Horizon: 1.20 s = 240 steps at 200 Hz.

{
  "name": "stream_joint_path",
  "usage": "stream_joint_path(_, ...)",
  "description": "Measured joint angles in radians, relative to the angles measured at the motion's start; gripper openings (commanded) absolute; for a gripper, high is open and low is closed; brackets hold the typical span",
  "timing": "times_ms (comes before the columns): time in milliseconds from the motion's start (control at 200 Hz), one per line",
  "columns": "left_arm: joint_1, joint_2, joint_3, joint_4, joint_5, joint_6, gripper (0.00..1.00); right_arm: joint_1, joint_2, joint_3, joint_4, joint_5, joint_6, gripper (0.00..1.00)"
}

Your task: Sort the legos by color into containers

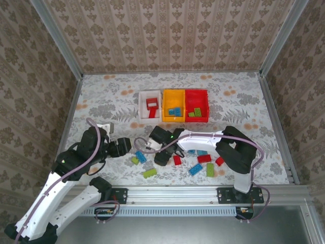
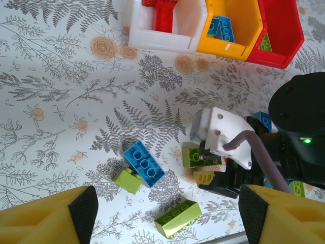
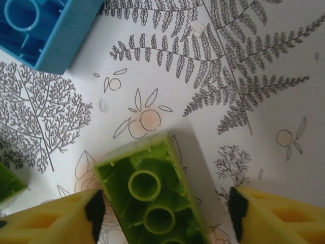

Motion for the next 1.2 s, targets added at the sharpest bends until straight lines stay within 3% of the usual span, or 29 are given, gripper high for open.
stream_joint_path(305,0.000,0.020,-0.009,0.027,0.001,-0.001,0.77,0.012,0.031,0.028,-0.011,0.018,0.032,0.41)
stream_joint_path(610,0.000,0.078,-0.014,0.121,0.013,-0.001,0.77,-0.042,-0.029,-0.015,0.012,0.032,0.104,0.35)
stream_joint_path(715,0.000,0.132,-0.014,0.171,0.040,-0.001,0.76,-0.130,-0.130,-0.049,0.022,0.040,0.156,0.34)
stream_joint_path(925,-0.006,0.285,-0.006,0.292,0.102,0.019,0.77,-0.438,-0.338,-0.101,0.107,0.026,0.328,0.35)
stream_joint_path(1050,-0.048,0.450,0.085,0.356,0.130,0.053,0.76,-0.552,-0.313,-0.085,0.140,0.014,0.425,0.35)
stream_joint_path(1200,-0.129,0.676,0.293,0.403,0.135,0.132,0.76,-0.625,-0.156,0.049,0.127,0.006,0.526,0.35)
